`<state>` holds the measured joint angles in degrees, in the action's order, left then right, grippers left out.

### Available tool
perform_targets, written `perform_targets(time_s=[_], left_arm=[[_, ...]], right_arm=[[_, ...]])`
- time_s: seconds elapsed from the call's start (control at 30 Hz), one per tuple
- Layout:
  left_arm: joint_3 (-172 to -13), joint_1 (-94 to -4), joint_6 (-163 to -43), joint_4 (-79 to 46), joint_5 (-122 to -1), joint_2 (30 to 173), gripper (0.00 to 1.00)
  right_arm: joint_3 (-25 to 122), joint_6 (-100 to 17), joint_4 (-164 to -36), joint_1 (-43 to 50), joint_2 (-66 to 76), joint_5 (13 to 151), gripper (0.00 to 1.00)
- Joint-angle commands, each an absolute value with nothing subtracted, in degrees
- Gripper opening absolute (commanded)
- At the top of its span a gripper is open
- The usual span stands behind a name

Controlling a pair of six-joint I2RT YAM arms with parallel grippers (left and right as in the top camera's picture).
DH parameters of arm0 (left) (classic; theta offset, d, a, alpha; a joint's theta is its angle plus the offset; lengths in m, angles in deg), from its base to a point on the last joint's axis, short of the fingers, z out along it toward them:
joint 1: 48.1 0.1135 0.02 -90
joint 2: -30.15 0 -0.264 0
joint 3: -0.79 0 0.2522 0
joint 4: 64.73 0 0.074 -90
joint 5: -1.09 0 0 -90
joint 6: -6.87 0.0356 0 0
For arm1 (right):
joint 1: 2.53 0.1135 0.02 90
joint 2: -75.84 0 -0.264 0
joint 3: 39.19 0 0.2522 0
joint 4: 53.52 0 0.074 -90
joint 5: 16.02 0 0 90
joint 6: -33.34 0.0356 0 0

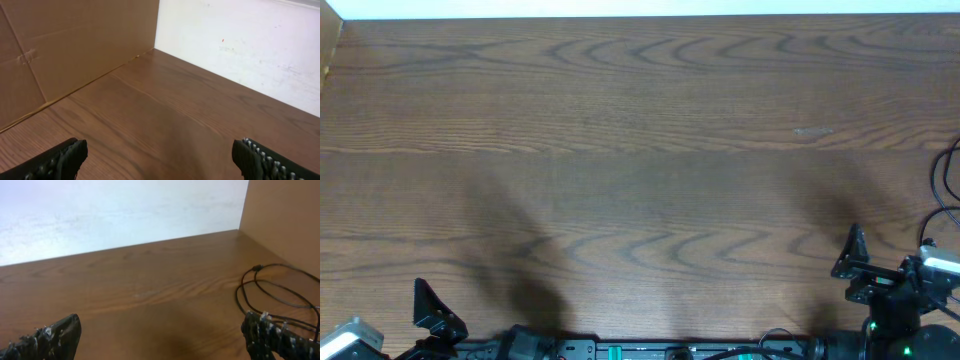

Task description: Untangle cables

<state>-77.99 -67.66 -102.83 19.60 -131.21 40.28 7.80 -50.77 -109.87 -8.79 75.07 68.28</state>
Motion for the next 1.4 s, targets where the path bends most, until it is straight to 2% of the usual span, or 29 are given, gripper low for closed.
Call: perform_targets(time_s=[0.0, 0.13, 0.37, 0.5, 0.87, 1.37], left_arm=[[-77.81, -67.41, -103.38, 19.77, -131.54, 40.17, 0.98], [-77.81, -67.41, -103.38, 19.77, -131.54, 40.17, 0.98], [-77.81, -67.41, -103.38, 19.77, -131.54, 40.17, 0.98], [-77.81, -67.41, -103.38, 19.77, -131.54, 40.17, 0.98], [-77.81, -67.41, -103.38, 19.77, -131.54, 40.17, 0.98], [-77.81, -67.41, -103.38, 19.77, -131.54, 40.17, 0.98]], right_arm=[[6.99, -50.31, -109.23, -9.32, 75.48, 69.22, 0.99], [4.85, -50.31, -100.99, -9.43, 75.48, 71.71, 0.99], [-7.02, -50.29, -74.74, -9.41, 75.48, 83.41, 0.99], [-13.53, -50.27, -67.38, -9.41, 75.48, 89.46, 0.99], [-20.37, -50.29, -64.95, -9.41, 75.53, 92.83, 0.99], [-25.14, -50.84, -70.0, -8.42, 75.53, 94.1, 0.99]])
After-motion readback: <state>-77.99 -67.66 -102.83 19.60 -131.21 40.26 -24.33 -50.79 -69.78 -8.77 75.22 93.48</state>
